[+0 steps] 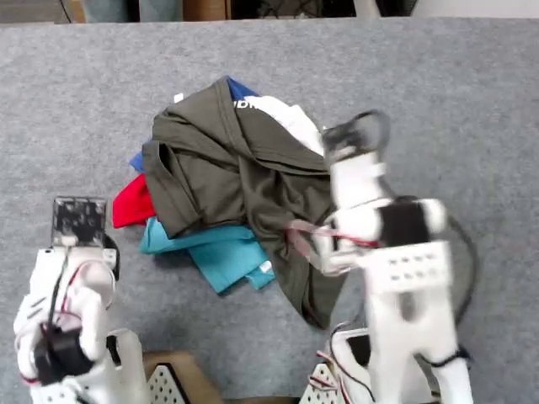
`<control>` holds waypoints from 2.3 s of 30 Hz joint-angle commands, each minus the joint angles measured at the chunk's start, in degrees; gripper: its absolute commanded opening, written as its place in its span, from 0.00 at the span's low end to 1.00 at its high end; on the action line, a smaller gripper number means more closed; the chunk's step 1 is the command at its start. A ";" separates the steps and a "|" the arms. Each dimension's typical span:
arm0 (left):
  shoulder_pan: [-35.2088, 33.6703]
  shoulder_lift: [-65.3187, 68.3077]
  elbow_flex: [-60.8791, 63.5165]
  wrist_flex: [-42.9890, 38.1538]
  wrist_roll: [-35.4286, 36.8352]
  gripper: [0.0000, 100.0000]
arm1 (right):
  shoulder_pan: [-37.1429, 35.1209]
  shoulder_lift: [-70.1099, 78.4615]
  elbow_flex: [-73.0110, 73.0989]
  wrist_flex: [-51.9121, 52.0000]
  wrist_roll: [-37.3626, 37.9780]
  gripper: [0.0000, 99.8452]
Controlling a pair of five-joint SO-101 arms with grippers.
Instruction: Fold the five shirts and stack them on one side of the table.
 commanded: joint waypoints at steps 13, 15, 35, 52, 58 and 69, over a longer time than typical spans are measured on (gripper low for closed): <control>-0.57 27.52 -14.55 0.44 8.00 0.28 | -7.47 11.56 25.19 -44.75 -0.35 0.01; -0.57 27.52 -14.55 0.44 7.91 0.28 | -6.51 11.47 23.78 -43.25 -0.35 0.03; -4.79 28.04 -15.25 2.90 6.07 0.29 | 40.26 3.12 -26.68 -13.71 9.23 0.01; 4.26 30.24 -27.38 2.90 13.10 0.29 | 78.77 16.92 -29.67 -35.08 6.33 0.01; 23.34 50.29 -40.66 1.05 23.21 0.33 | 68.48 16.84 -15.96 -35.16 6.15 0.01; 32.57 106.37 -81.36 5.89 27.43 0.36 | 44.57 16.84 16.92 -57.05 -7.91 0.01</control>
